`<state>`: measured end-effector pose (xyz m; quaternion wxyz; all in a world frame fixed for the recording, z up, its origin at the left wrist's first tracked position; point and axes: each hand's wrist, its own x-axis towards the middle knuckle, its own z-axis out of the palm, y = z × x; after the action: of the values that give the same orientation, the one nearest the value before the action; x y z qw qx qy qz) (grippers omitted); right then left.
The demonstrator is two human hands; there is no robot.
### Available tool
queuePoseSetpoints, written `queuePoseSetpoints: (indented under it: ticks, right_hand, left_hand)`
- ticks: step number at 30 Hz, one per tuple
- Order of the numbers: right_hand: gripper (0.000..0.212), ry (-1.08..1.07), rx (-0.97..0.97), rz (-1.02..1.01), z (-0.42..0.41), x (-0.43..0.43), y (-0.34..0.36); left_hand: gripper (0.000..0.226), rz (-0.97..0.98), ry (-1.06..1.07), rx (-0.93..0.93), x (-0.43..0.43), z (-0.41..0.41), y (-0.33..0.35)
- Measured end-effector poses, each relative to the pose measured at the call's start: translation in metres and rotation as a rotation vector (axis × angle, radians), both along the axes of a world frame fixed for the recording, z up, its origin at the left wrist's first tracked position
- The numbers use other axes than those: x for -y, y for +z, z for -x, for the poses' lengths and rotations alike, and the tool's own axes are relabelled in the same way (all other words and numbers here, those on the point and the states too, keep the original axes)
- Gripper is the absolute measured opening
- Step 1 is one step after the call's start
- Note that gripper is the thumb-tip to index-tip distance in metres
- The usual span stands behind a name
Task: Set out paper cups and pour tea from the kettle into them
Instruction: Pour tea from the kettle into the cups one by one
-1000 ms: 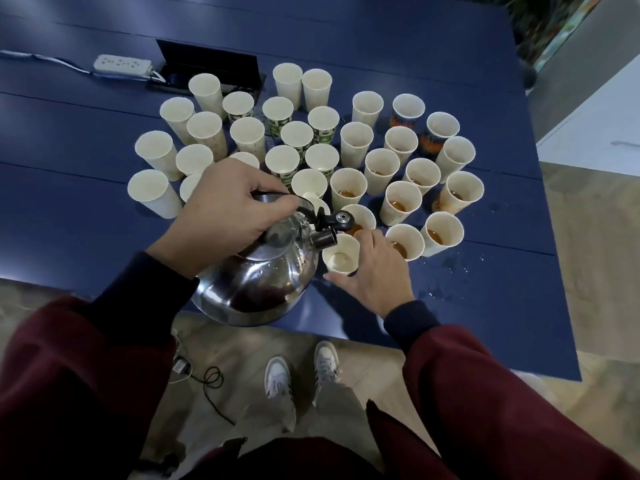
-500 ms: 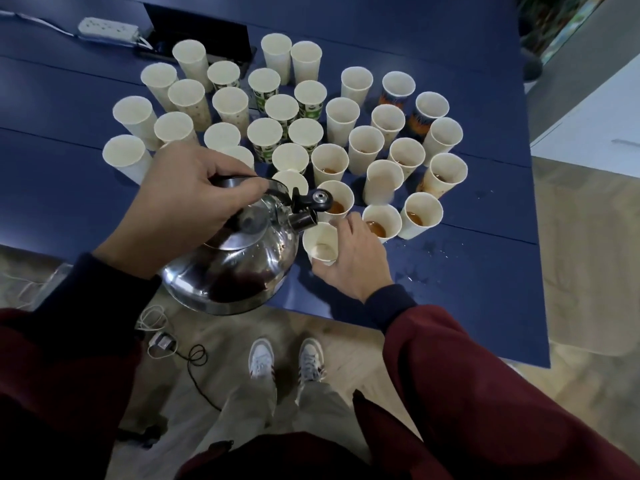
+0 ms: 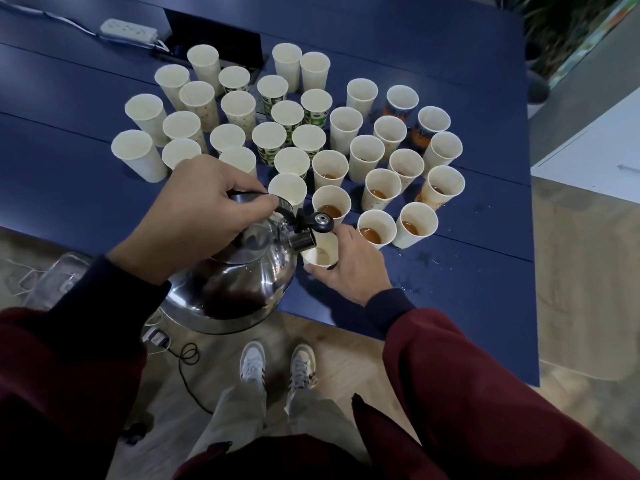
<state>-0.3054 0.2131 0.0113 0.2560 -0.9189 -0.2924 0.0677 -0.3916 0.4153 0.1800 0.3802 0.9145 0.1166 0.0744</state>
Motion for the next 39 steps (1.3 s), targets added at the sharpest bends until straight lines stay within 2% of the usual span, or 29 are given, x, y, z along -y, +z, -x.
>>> queuePoseSetpoints:
  ticks: [5,10,15,26,29,39]
  right_hand:
    - [0.062,0.007,0.043,-0.005,-0.004,0.003,0.000]
    - [0.058,0.020,0.050,-0.003,-0.007,0.001,-0.002]
    - [0.063,0.024,0.036,0.003,-0.008,0.002,-0.002]
    - [0.058,0.010,0.021,0.011,-0.009,-0.001,-0.001]
    - [0.060,0.013,0.019,0.010,-0.008,-0.001,0.001]
    - [0.060,0.003,0.041,0.021,-0.010,-0.001,0.004]
  left_hand:
    - [0.016,-0.041,-0.019,0.007,0.004,-0.003,0.002]
    - [0.031,-0.064,-0.021,-0.019,0.007,-0.007,0.008]
    - [0.031,-0.121,-0.037,-0.002,0.007,-0.012,0.010]
    - [0.038,-0.191,-0.063,0.021,0.008,-0.018,0.014]
    - [0.033,-0.189,-0.065,0.020,0.007,-0.019,0.015]
    - [0.039,-0.190,-0.050,0.019,0.005,-0.020,0.018]
